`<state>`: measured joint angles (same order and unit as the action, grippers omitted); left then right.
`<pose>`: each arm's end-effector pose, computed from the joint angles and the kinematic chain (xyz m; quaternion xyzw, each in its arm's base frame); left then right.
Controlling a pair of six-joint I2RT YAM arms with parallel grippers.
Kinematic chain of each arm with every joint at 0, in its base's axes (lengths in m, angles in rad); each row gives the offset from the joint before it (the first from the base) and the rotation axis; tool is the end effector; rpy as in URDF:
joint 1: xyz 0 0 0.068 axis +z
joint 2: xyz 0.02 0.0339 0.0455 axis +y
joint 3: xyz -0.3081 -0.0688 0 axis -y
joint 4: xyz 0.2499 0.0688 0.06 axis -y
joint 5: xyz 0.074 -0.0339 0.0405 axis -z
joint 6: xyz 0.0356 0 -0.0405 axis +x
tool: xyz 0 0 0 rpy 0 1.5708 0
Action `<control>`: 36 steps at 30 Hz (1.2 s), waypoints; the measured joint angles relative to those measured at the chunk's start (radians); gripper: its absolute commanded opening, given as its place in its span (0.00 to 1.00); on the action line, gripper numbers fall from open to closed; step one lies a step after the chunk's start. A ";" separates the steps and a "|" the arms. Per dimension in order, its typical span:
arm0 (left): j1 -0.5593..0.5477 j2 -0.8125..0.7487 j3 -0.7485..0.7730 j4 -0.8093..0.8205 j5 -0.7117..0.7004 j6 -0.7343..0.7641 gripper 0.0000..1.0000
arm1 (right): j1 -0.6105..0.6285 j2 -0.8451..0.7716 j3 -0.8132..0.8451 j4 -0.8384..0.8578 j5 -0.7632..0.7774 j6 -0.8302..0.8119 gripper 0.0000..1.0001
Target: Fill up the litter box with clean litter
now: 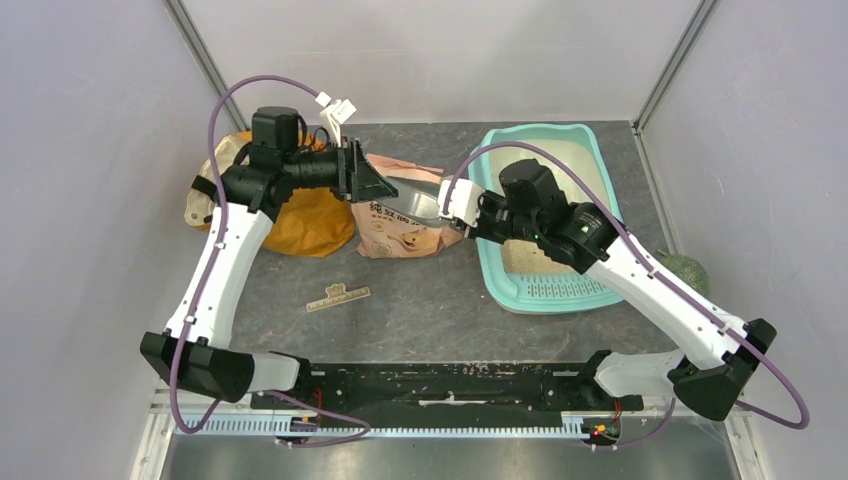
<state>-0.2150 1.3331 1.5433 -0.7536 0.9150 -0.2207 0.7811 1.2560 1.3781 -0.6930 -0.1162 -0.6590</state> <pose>0.2492 -0.0833 0.4743 0.2148 0.7820 -0.4709 0.3473 0.1799 0.1841 0.4374 -0.5987 0.6403 0.0801 0.4746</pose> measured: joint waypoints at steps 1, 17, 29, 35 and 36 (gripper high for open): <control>-0.009 0.000 -0.009 0.003 -0.001 -0.006 0.52 | 0.000 -0.002 0.000 0.000 -0.005 -0.005 0.00; -0.025 0.010 -0.287 0.453 0.078 -0.357 0.02 | -0.067 -0.030 0.125 -0.005 -0.167 0.109 0.93; 0.074 0.025 -0.372 1.094 0.228 -0.661 0.02 | -0.428 0.204 0.486 0.007 -0.789 0.958 0.94; 0.074 0.071 -0.373 1.272 0.225 -0.778 0.02 | -0.464 0.247 0.452 0.087 -0.853 1.266 0.90; 0.074 0.074 -0.374 1.288 0.219 -0.790 0.02 | -0.467 0.246 0.449 0.100 -0.859 1.297 0.88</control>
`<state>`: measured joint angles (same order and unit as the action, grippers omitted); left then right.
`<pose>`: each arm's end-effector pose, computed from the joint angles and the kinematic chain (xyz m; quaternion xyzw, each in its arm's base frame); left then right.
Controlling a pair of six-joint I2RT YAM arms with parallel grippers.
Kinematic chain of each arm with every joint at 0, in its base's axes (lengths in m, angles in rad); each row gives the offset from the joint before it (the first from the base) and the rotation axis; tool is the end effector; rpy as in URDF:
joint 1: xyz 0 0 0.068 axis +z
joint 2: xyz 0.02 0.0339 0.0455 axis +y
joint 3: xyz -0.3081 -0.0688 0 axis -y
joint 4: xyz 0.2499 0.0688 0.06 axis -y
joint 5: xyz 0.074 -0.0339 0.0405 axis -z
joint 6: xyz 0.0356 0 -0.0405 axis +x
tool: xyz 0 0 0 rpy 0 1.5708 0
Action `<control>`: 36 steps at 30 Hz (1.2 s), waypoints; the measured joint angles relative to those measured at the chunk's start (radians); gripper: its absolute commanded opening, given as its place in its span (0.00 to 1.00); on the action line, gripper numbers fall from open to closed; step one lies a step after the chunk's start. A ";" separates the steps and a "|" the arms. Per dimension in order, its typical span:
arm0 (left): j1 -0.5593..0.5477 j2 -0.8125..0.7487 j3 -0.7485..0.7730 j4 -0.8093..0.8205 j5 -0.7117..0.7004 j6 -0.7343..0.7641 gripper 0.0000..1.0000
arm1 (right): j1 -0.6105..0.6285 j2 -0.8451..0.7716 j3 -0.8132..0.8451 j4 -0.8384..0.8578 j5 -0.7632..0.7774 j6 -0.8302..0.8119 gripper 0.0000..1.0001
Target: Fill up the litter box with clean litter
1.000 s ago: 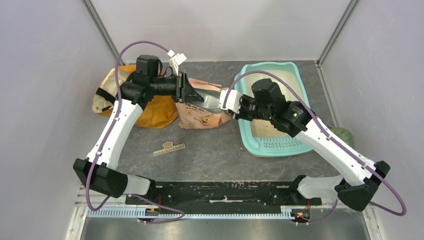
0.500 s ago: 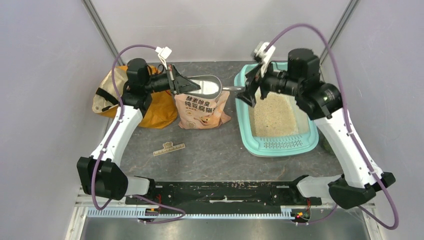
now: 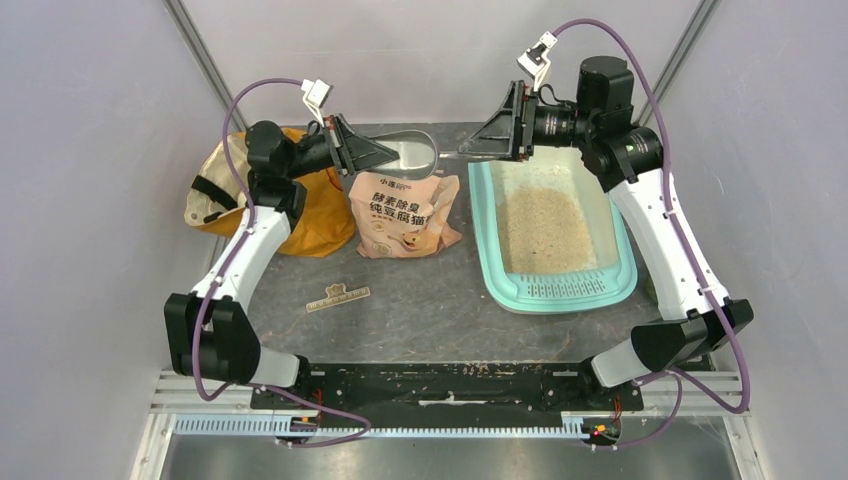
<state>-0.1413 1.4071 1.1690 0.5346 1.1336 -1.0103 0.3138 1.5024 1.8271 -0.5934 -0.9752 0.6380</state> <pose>0.3043 -0.0759 0.4429 0.1802 0.6369 -0.6372 0.3948 0.2831 0.1229 0.5325 -0.1668 0.7394 0.5765 0.3052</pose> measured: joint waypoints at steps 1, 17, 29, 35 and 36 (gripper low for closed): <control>0.000 0.003 -0.002 0.014 -0.007 -0.013 0.02 | -0.004 0.000 -0.002 0.019 -0.010 0.031 0.85; -0.020 0.006 0.001 -0.142 -0.106 0.035 0.02 | -0.017 0.010 -0.048 0.136 -0.016 0.197 0.65; -0.050 0.007 0.059 -0.281 -0.157 0.139 0.02 | -0.017 0.016 -0.066 0.087 0.056 0.163 0.47; -0.072 0.007 0.070 -0.329 -0.185 0.174 0.02 | -0.016 0.023 -0.066 0.038 0.090 0.131 0.39; -0.073 0.007 0.070 -0.331 -0.187 0.175 0.02 | -0.016 0.025 -0.066 0.035 0.093 0.127 0.39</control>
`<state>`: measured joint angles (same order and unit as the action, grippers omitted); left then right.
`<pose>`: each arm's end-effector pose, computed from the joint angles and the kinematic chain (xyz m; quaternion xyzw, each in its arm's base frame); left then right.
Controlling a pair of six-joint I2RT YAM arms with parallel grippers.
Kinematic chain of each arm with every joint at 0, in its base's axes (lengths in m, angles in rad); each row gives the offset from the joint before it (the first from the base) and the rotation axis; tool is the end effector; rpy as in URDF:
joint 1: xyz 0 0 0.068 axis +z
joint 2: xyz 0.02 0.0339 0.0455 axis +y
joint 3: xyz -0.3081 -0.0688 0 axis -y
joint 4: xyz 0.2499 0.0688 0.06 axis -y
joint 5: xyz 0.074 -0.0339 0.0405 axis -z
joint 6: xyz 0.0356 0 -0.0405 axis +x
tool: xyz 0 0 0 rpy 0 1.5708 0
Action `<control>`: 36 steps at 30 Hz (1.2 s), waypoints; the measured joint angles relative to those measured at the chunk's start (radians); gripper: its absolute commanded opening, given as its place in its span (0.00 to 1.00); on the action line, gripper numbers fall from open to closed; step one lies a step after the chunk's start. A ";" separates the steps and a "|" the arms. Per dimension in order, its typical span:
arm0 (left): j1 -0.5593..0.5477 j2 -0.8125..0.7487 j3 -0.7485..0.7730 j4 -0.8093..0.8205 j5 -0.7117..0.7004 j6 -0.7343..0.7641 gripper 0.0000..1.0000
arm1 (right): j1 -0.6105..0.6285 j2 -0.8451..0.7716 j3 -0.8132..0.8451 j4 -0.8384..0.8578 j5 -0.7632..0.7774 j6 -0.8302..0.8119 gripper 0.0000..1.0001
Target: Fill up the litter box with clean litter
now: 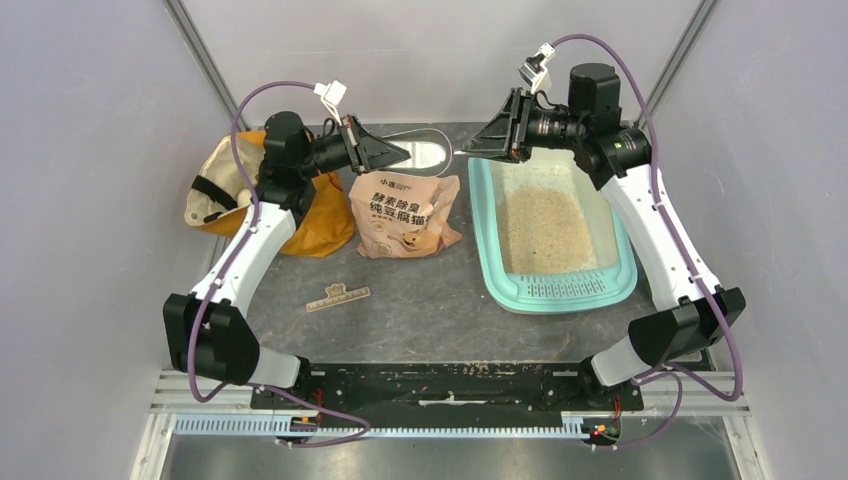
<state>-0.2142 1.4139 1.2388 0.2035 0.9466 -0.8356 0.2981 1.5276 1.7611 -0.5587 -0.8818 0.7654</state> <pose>0.3096 -0.0969 0.4361 0.1215 0.6906 -0.5948 0.3931 0.3050 0.1225 0.5066 -0.0721 0.7722 0.5662 0.2789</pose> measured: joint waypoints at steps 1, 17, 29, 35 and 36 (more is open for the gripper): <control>0.000 0.000 0.000 0.000 -0.002 0.001 0.02 | 0.000 0.003 0.000 0.000 0.002 0.000 0.38; -0.002 0.000 0.011 -0.051 -0.008 0.024 0.57 | 0.002 0.014 0.000 0.003 -0.006 -0.008 0.00; 0.015 -0.001 0.096 -0.288 -0.036 0.259 0.71 | -0.030 0.014 -0.019 0.007 -0.018 -0.001 0.00; 0.015 0.000 0.096 -0.258 -0.029 0.240 0.47 | -0.032 0.014 -0.060 0.073 -0.069 0.054 0.00; 0.015 0.001 0.096 -0.243 -0.027 0.229 0.26 | -0.031 0.014 -0.066 0.085 -0.078 0.064 0.00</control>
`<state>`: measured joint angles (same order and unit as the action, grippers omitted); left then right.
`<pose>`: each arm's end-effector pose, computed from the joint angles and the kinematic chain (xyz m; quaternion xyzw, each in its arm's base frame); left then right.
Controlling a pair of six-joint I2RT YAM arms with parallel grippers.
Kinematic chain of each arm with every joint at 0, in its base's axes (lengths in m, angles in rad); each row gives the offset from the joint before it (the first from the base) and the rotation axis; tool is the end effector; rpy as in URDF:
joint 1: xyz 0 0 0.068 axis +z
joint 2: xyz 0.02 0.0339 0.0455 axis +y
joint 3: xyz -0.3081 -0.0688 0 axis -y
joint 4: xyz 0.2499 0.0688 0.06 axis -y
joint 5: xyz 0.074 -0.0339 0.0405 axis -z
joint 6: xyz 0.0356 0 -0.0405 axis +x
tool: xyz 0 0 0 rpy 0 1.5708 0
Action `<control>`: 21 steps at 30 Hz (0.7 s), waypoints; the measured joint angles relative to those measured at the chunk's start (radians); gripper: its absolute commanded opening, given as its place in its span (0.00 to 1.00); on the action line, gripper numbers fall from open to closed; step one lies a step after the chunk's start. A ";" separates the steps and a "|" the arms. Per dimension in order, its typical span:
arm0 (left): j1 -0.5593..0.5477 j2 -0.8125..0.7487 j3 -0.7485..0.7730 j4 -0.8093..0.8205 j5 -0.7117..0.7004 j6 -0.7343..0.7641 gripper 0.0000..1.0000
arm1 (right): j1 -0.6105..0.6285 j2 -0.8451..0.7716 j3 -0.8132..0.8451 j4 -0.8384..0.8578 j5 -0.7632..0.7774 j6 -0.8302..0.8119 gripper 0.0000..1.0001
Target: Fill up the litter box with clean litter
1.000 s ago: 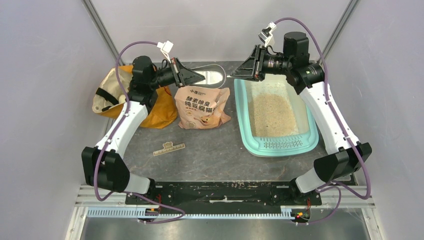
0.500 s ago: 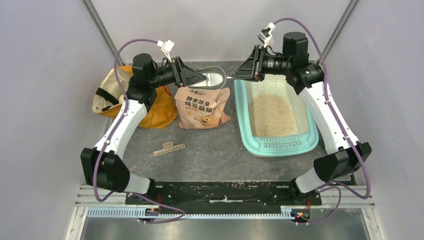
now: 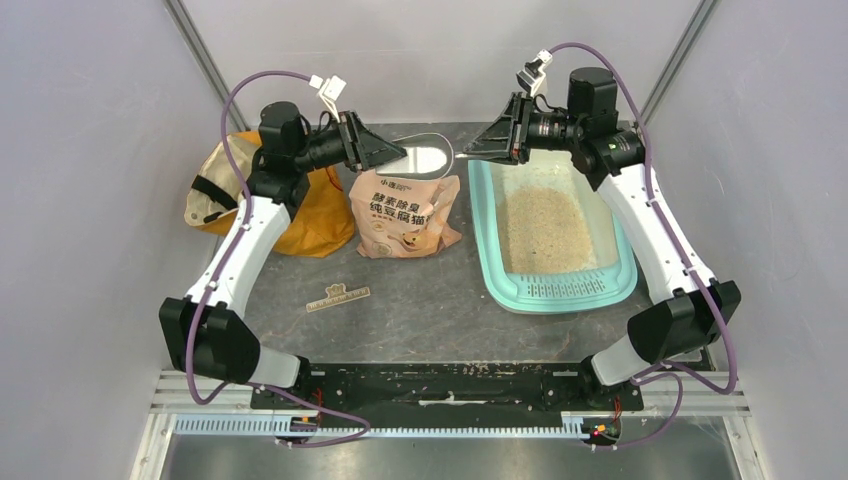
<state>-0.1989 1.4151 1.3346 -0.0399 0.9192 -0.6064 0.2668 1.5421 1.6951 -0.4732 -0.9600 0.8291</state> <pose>0.3091 -0.0912 0.4461 0.1524 0.7164 -0.5384 0.4168 0.3189 0.1174 0.4891 -0.0601 0.7659 0.5901 0.2481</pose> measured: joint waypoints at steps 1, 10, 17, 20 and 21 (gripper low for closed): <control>0.000 0.002 0.000 0.019 0.003 -0.017 0.05 | 0.000 0.000 -0.003 0.009 -0.008 0.007 0.10; 0.017 0.007 -0.002 0.092 0.072 -0.098 0.02 | -0.013 0.000 -0.015 0.045 -0.040 0.019 0.38; 0.019 0.007 0.002 0.016 0.079 -0.069 0.02 | -0.014 0.000 -0.019 0.027 -0.061 0.003 0.45; 0.019 0.007 0.008 -0.013 0.084 -0.054 0.02 | -0.014 0.000 -0.019 0.009 -0.065 -0.011 0.45; 0.018 0.007 0.009 -0.022 0.085 -0.048 0.02 | -0.014 0.000 -0.019 0.000 -0.068 -0.019 0.45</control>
<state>-0.1806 1.4223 1.3437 -0.0616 1.0042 -0.6540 0.2523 1.5425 1.6756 -0.4728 -1.0275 0.8101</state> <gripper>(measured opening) 0.109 0.452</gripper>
